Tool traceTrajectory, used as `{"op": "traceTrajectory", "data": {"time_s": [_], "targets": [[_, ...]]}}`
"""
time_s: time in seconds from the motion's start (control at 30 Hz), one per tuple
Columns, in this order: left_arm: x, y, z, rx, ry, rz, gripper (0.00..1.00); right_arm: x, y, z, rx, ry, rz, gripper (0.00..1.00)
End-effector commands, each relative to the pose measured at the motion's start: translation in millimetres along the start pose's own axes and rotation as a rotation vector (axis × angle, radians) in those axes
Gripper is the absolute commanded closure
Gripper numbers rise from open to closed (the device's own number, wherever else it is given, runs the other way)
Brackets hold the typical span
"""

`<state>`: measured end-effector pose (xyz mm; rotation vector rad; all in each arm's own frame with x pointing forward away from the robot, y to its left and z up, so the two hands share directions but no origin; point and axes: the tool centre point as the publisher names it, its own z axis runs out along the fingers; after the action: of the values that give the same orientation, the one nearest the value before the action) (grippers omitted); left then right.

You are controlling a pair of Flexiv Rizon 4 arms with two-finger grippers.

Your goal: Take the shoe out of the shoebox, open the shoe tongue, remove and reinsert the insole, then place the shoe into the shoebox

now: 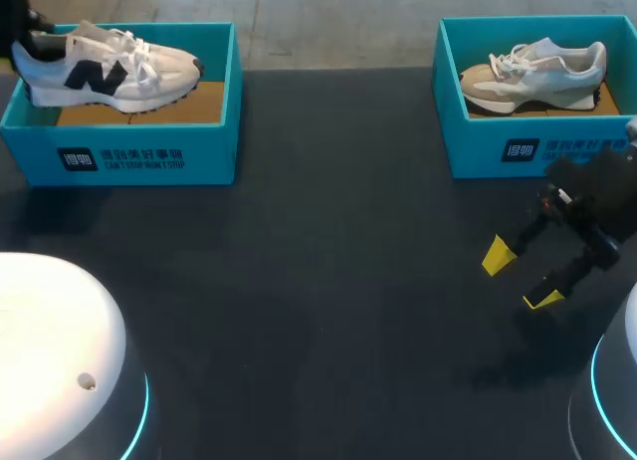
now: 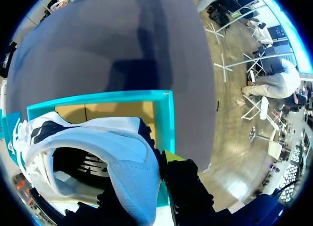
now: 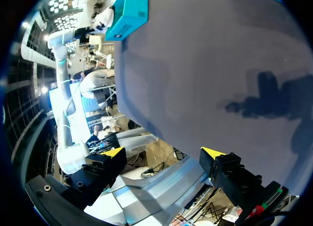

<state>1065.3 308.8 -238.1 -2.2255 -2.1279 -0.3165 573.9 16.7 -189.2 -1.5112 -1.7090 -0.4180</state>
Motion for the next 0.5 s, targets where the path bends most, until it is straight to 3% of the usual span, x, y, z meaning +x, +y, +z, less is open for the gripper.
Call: {"op": "traceTrajectory", "data": {"time_s": [0.03, 0.5], "targets": [[-2.1, 1, 4, -0.002, 0.005, -0.007, 1.00, -0.4, -0.7, 1, -0.002, -0.001, 0.001, 0.00], [-10.7, 5, 27, 0.034, 0.029, -0.017, 1.00, -0.4, -0.7, 1, -0.002, -0.001, 0.001, 0.00]]}}
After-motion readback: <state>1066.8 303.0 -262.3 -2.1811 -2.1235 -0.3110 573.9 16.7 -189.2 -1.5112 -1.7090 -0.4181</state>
